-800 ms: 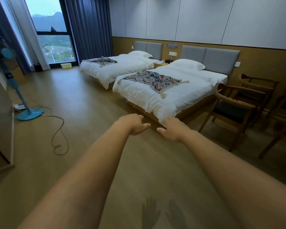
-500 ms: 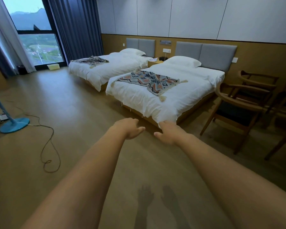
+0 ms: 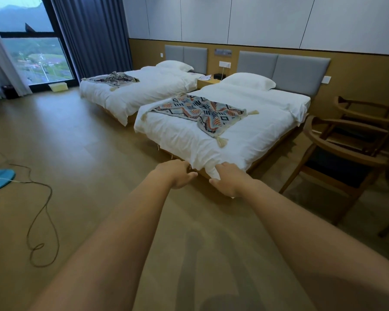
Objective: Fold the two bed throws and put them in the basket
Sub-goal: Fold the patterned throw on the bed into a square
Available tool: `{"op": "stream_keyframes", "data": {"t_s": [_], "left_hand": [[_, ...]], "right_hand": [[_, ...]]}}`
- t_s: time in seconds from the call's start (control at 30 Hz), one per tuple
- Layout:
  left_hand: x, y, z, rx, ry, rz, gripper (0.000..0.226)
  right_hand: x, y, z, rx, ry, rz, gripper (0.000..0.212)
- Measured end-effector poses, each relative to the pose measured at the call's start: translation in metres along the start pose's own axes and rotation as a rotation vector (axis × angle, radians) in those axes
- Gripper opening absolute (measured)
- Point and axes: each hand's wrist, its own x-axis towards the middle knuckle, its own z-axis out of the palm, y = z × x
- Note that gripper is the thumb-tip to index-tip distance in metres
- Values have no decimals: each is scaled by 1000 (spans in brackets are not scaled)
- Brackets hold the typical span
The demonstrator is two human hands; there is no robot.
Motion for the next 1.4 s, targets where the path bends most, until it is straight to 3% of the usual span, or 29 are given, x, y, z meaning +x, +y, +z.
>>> {"op": "stream_keyframes", "data": {"t_s": [0.27,0.57,1.1,1.4], "left_hand": [[162,-15,-33,-38,12,-9,55],[302,-65,-61,-13,-19,-80,65],[582,-247,-140,91,-67,-29,69],[706,-326,-150,78,-87,-23,66]], "right_hand": [[168,47,-33,-22,-53,-16,51],[326,57,-41,-71,-89,-79,53],[653,-13,-59,-50,-74,-46,47],[799,-34,-54,-85,-107,-46,45]]}}
